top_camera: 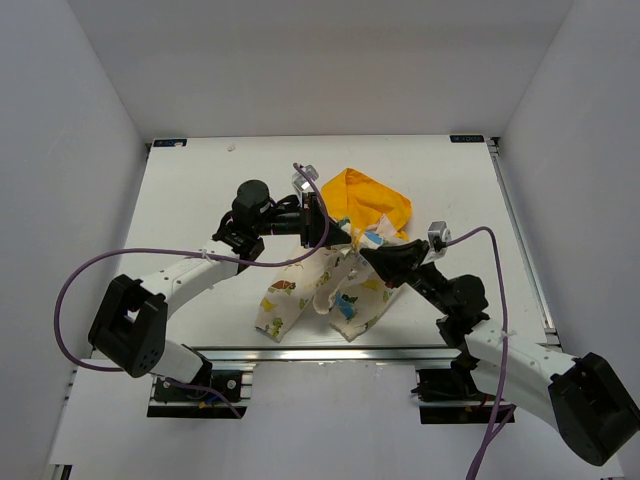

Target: Zip up the jacket

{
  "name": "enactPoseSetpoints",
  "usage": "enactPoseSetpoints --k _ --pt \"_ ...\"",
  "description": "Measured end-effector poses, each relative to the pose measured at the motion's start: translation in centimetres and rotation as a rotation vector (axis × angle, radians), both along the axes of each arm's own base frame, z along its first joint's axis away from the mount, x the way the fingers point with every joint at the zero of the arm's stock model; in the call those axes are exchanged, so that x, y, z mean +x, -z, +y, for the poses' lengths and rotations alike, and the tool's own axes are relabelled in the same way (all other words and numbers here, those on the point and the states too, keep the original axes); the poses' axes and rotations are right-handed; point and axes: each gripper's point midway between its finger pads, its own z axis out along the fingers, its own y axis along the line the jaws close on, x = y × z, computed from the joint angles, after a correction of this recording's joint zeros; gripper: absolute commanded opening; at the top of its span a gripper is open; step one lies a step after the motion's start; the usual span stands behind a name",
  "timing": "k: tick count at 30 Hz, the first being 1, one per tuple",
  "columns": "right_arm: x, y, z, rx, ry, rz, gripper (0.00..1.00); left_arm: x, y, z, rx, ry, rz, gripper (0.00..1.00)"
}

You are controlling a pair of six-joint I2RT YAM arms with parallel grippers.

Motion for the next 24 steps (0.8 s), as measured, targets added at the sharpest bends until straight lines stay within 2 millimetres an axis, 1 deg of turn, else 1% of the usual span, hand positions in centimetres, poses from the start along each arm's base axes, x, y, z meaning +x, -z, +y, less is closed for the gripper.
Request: enactPoseSetpoints --k 13,21,24 --pt "0.39 -0.17 0.33 0.033 -0.009 0.020 0.00 0.03 -0.25 -0.04 -0.009 -0.001 -0.005 0.05" --pt "0.82 0.00 0.22 0.051 0.001 0.055 0.00 0.60 0.20 -0.15 0.005 -0.036 -0.011 0.05" --pt "0.92 -0.08 0.13 0.059 0.007 0.061 0.00 0.88 0.67 -0.23 0.021 -0.056 -0.014 0.05"
